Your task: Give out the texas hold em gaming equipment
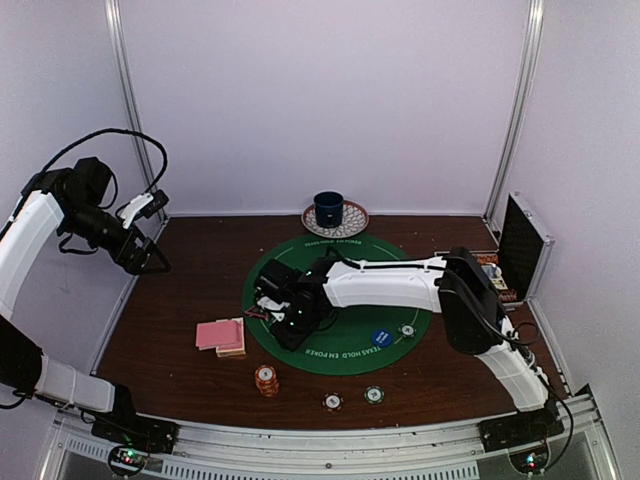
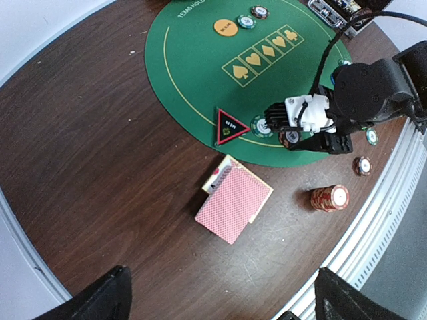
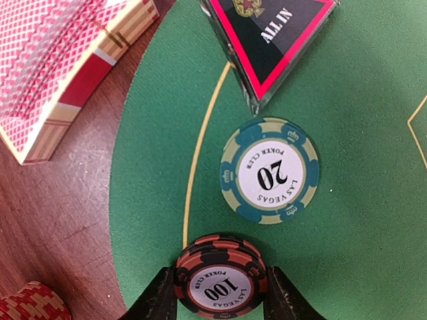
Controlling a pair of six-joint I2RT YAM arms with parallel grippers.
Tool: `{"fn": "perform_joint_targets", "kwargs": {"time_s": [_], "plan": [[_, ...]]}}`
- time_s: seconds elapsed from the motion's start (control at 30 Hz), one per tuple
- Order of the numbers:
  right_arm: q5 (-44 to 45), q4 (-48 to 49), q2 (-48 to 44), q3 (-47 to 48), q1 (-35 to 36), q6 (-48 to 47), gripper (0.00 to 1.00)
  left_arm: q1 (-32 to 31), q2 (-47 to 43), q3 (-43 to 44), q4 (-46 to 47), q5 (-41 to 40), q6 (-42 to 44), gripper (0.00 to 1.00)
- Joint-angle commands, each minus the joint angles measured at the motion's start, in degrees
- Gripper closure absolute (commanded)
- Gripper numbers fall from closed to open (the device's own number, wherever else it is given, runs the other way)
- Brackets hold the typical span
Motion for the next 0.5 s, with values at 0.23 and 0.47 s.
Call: {"fn": "perform_joint_targets", "kwargs": {"time_s": [0.23,0.47], "plan": [[0.76,-0.44,-3.02,-1.42,-0.77,0.42,0.28,-0.05,-1.56,-0.24,0.02,0.54,0.78,0.02],[-0.36,0.06,-13.18,-9.77,0.74,-0.08,0.28,-0.09,-1.95,0.12,-0.04,0.43,0.60,0.02]]}}
